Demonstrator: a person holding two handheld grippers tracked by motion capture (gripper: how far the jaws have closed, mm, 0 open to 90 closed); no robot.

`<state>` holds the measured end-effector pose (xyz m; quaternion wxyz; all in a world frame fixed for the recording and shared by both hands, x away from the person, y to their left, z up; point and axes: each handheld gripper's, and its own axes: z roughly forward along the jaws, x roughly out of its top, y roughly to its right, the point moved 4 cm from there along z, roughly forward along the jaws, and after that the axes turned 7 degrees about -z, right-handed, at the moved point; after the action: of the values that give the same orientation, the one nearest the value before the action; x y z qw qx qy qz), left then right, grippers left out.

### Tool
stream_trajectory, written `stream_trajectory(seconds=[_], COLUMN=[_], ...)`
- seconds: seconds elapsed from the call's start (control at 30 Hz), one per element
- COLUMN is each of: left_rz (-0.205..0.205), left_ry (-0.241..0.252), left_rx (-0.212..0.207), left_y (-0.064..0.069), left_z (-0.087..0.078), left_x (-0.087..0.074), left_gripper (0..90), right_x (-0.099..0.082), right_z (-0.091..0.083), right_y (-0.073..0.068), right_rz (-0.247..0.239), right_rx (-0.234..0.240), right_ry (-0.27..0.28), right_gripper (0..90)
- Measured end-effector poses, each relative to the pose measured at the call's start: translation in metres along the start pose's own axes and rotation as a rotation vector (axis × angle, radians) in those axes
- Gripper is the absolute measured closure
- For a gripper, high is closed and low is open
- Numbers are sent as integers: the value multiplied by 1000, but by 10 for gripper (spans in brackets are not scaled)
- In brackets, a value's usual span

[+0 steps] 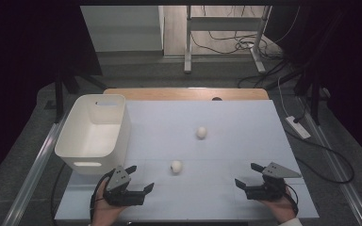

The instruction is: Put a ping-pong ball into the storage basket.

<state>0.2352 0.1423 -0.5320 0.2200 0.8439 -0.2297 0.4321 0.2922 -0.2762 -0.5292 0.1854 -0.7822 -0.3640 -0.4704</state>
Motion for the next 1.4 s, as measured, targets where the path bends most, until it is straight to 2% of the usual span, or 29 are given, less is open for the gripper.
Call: stream_trajectory(seconds=[0.57,0.77,0.93,1.2,1.4], left_rz=[3,13,17,9,19], left_ry=[-17,-26,-26,-38,-56], left_rx=[15,4,8,9,8], left_y=[7,10,11,14,17], left_z=[-1,0,1,7,13], left_x=[11,17,22,28,34], left_gripper=[127,127,127,128,129], right_x=[1,1,1,1,2], right_z=[3,4,5,5,5], right_y=[-1,-1,-2,-2,-4], right_rz=[-4,0,-16,-12,-16], right_rx=[16,12,24,34,34], right_ry=[-2,-2,-8,0,-4], right_gripper=[95,95,97,98,98])
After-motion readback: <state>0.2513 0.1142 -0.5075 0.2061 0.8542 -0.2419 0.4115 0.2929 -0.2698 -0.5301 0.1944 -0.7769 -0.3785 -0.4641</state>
